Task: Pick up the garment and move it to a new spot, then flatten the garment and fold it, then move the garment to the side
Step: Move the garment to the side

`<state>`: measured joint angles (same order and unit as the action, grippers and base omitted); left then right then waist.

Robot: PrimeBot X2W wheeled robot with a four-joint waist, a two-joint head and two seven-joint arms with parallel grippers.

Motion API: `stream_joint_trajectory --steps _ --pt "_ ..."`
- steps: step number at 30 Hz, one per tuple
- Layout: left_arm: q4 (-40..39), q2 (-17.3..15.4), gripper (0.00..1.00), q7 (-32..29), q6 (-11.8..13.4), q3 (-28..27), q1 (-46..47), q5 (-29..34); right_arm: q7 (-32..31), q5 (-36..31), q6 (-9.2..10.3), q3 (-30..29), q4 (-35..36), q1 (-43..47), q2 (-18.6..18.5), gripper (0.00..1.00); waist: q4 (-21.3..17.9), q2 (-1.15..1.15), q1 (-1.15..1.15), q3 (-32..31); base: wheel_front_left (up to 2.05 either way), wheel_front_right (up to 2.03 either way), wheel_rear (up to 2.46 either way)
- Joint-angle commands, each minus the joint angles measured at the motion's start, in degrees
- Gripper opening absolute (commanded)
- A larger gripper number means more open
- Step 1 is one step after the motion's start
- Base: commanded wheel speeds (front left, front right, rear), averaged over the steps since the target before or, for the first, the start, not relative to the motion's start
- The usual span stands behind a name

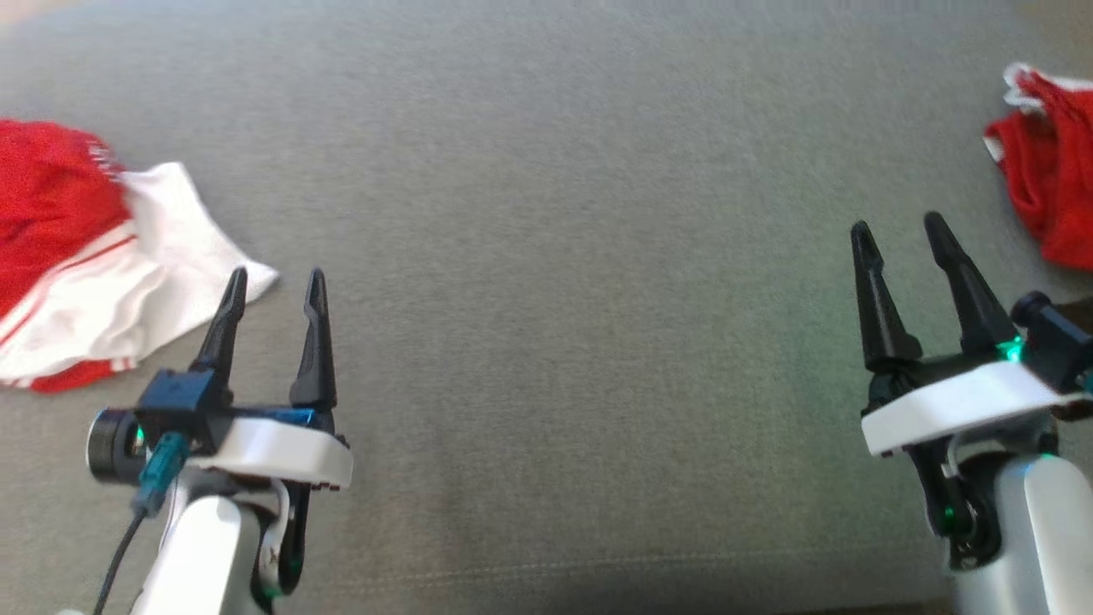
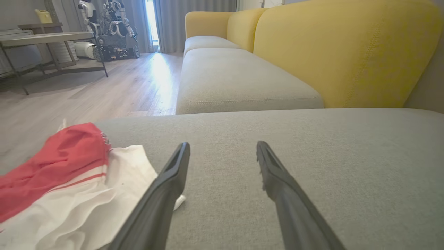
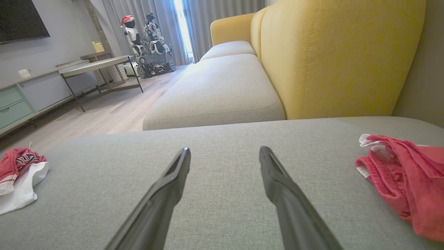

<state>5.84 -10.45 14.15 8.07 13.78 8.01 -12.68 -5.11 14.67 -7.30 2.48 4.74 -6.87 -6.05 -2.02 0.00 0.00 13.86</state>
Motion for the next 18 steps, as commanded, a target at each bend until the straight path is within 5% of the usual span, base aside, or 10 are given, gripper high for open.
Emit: stream_joint_trajectory --steps 1,18 --pt "-1.56 -0.98 1.00 0.51 0.25 -2.46 0.64 -0.09 0.30 -0.64 -0.19 0.39 1.86 0.32 0.12 1.00 2.12 0.00 0.00 -2.26 0.00 0.00 0.00" --pt "-1.31 -1.72 1.00 0.56 0.00 -0.82 -5.54 -0.07 -0.17 -3.46 -0.19 -0.92 2.81 6.50 -0.42 1.00 3.07 0.00 0.00 -9.59 0.00 0.00 0.00"
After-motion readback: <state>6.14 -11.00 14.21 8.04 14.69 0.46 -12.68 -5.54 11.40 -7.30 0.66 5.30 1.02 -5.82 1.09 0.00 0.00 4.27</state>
